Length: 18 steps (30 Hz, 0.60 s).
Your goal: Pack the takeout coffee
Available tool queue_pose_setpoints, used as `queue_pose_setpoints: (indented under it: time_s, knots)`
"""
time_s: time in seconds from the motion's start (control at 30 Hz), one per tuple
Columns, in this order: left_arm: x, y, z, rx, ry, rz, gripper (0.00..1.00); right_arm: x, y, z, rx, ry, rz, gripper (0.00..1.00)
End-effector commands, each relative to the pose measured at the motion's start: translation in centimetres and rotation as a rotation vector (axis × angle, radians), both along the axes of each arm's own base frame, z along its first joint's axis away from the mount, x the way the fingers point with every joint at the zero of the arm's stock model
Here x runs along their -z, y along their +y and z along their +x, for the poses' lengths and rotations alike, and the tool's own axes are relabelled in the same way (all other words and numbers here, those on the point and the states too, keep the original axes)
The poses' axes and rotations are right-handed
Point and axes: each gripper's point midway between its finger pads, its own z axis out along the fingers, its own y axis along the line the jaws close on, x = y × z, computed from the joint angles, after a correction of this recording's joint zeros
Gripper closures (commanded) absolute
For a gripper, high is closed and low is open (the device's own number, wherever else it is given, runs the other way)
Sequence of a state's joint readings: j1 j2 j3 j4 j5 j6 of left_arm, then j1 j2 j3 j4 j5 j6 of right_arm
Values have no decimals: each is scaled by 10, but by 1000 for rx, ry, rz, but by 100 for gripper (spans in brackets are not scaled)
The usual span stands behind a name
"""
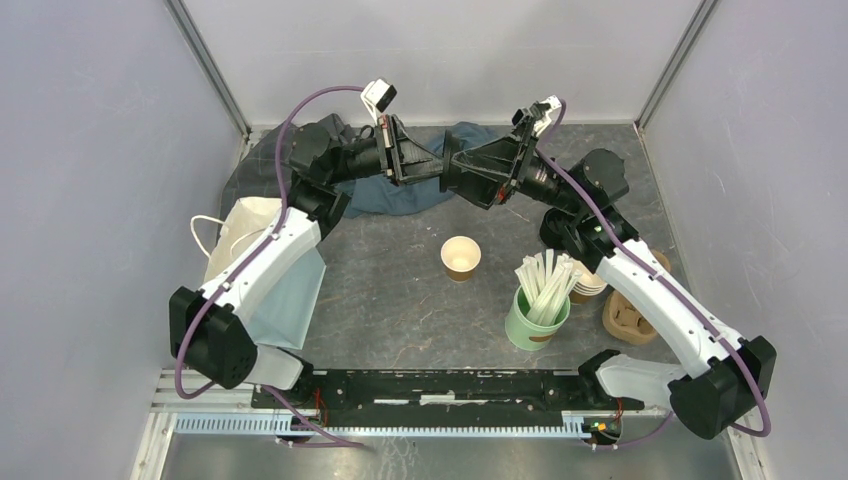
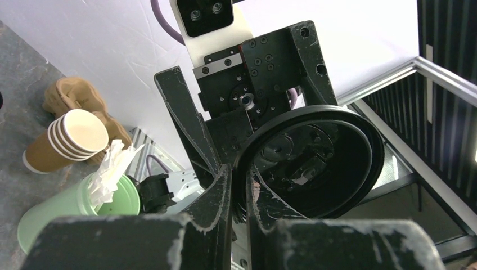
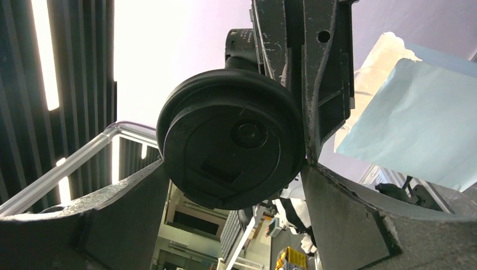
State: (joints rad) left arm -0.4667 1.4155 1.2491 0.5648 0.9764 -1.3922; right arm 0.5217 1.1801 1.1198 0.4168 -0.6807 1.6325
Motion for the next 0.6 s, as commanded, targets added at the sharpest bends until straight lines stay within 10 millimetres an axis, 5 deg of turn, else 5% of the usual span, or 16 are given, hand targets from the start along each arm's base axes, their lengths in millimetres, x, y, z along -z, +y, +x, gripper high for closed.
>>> queue_pose_setpoints:
  time_s: [0.0, 0.17, 0.3, 0.57]
  knots:
    - [-4, 3, -12, 17, -108, 31, 98, -25, -5, -5, 15, -55, 56, 9]
    - [-5, 3, -12, 18, -115, 29, 98, -21, -7, -7, 8, -44, 78, 7]
    - [-5, 4, -13, 21, -122, 29, 98, -18, -7, -6, 10, -33, 77, 17]
    - [-2, 4, -12, 18, -127, 40, 93, -11, -6, -7, 2, -35, 64, 23]
